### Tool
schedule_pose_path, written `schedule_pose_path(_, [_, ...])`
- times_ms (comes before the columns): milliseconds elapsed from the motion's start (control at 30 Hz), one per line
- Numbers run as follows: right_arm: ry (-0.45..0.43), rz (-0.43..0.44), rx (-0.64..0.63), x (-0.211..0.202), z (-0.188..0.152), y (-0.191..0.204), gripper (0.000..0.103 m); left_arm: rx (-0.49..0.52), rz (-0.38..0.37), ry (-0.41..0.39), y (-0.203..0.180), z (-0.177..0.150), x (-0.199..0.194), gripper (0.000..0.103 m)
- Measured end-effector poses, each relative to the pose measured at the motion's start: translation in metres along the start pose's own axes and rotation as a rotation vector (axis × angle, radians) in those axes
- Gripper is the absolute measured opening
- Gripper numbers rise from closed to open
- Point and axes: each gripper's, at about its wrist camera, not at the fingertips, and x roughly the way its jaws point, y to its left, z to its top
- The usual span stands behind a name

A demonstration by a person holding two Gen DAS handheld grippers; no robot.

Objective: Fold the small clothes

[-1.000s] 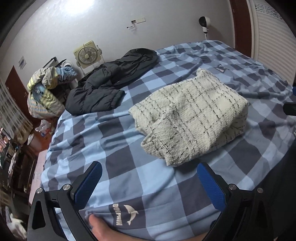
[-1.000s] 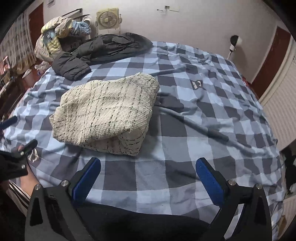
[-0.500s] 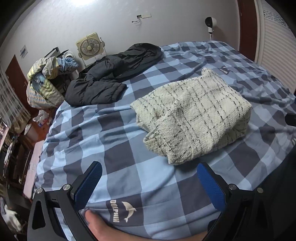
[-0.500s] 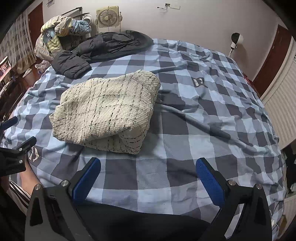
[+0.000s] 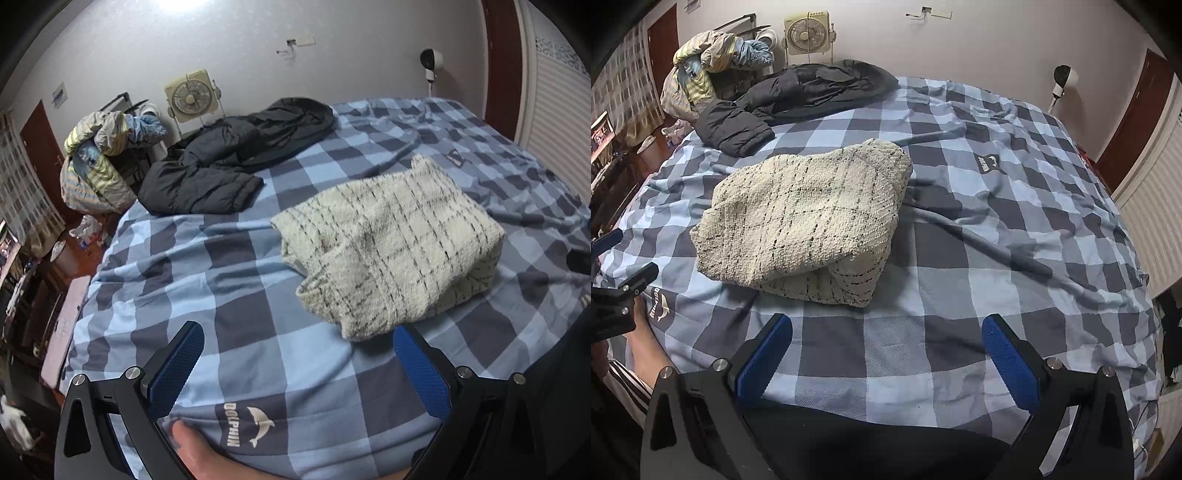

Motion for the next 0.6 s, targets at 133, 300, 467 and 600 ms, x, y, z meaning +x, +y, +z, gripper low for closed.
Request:
schedule_pose_path(133, [0.0,0.002,0.0,-0.0001,0.0001,-0.0003,0.101,-0.028,0.013,-0.059,0.0049,0.0033,-0.0069,0.103])
schedule_pose_path(300, [0.0,0.002,0.001,-0.0001,0.0001,0.0006,0.101,-0.034,0.042,-0.101,0.0057,0.0045,-0.0104,0.103])
schedule_pose_path(467, [-0.003,0.007,0.001,-0.0004,0.0002,0.0005,0.101,-0.008,0.065,-0.068,0.0022,0.0039,-0.0047,0.103])
schedule_pose_path(600, [-0.003,0.01,0.004,-0.0008,0.0008,-0.0006,0.101,-0.013,0.052,-0.046,0.0038,0.0028,-0.0034,0.103])
